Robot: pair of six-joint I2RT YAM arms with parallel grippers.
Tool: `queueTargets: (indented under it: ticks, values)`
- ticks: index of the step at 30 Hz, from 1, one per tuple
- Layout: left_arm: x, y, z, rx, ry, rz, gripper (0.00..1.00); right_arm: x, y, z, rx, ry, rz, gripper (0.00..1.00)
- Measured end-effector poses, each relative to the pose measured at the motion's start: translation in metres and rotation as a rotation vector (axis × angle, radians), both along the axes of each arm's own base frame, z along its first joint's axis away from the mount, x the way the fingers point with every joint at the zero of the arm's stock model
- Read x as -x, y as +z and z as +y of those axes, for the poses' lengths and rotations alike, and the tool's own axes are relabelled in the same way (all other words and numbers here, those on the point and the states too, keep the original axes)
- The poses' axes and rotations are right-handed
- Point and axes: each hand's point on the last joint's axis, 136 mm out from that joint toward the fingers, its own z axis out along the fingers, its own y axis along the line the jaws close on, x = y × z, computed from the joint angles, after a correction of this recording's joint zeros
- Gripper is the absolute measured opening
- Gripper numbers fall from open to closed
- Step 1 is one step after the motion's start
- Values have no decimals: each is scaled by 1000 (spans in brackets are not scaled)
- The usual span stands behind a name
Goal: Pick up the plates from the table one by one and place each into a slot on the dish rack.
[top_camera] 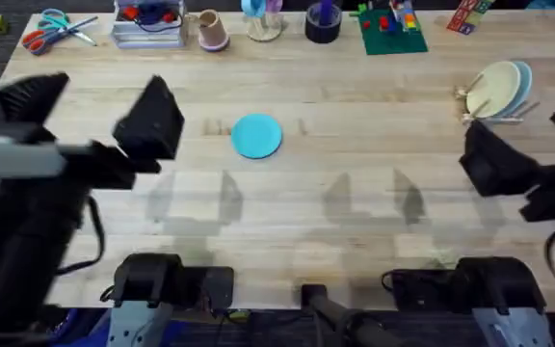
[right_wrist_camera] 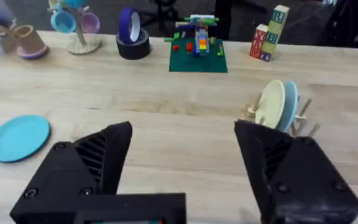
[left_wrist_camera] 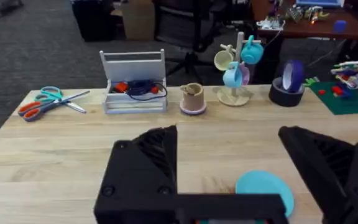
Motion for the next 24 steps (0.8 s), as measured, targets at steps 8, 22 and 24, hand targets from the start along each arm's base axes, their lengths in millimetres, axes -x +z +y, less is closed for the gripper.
queueTargets:
  ticks: [8,22,24]
  values:
    - [-5,41,0,0,0,127,993,-3,37,0,-1,0,117,994]
    - [-33,44,0,0,-1,560,993,-45,78,0,-2,0,371,993]
    - [-35,39,0,0,-2,625,993,-50,77,0,-3,0,423,993]
